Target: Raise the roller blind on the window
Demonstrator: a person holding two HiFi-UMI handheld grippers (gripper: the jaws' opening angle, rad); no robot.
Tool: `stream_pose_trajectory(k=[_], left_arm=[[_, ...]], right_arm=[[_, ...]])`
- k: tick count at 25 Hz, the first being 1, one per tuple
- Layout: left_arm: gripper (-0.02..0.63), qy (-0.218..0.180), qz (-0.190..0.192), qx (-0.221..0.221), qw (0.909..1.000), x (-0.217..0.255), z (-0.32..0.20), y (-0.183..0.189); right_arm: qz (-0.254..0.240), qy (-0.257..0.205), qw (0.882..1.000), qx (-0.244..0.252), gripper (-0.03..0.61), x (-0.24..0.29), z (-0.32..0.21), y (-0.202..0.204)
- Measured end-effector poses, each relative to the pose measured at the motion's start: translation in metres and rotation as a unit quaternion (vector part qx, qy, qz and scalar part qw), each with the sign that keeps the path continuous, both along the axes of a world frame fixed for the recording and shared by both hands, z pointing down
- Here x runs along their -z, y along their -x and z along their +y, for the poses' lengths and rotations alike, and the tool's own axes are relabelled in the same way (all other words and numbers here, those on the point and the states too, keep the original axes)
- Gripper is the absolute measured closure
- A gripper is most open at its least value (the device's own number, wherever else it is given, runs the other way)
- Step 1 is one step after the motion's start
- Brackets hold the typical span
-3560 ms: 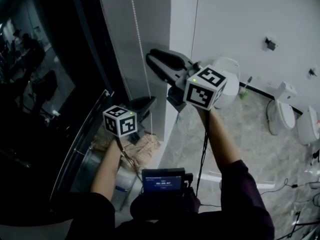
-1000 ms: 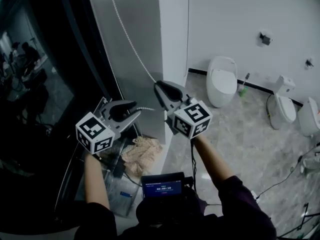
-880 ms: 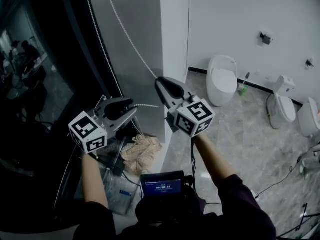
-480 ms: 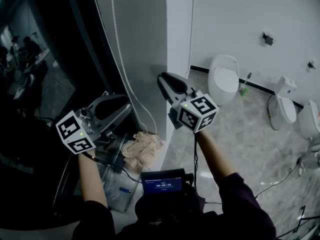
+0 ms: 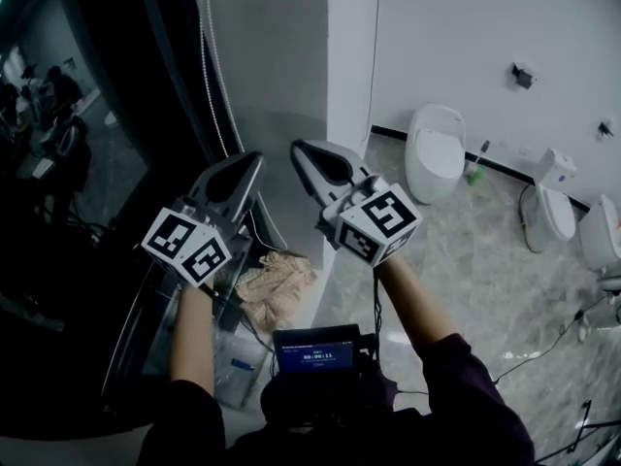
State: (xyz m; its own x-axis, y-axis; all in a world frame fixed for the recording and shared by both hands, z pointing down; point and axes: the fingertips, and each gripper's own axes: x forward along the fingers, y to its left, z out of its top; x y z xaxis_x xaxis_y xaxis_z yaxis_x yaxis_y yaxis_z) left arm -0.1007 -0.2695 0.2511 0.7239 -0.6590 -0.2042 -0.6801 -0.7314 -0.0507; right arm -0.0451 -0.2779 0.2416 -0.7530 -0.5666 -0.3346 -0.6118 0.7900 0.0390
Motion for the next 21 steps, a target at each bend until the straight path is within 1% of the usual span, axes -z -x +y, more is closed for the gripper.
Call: stream_pose_trajectory(k=[1,5,11,18,21], left_arm=[[0.603,-0.003,0.001,0.002,1.0000,0.003,0.000,-0.002],[0.604,-0.014,-0.014,0.013,0.9997,0.008,0.000,-0.011],[0.603,-0.016,-0.016,0.017,0.9996,0.017,0.007,-0.016],[0.603,-0.015,-0.012,0.031,0.9993,0.005,-0.004,-0.016],[0.604,-0.017,-0.011,0.038,0.9991,0.000,-0.008,-0.012]], right_arm=[[0.000,-0.001,1.000,0.000,0.571,0.001,0.001,0.000],[-0.002,-0.004,1.000,-0.001,0.571,0.004,0.005,-0.003],[0.003,-0.010,1.000,-0.001,0.571,0.009,0.013,-0.004],[0.015,-0.003,1.000,0.000,0.571,-0.003,0.008,-0.002],[0.011,-0.011,1.000,0.004,0.571,-0.004,0.006,0.003]])
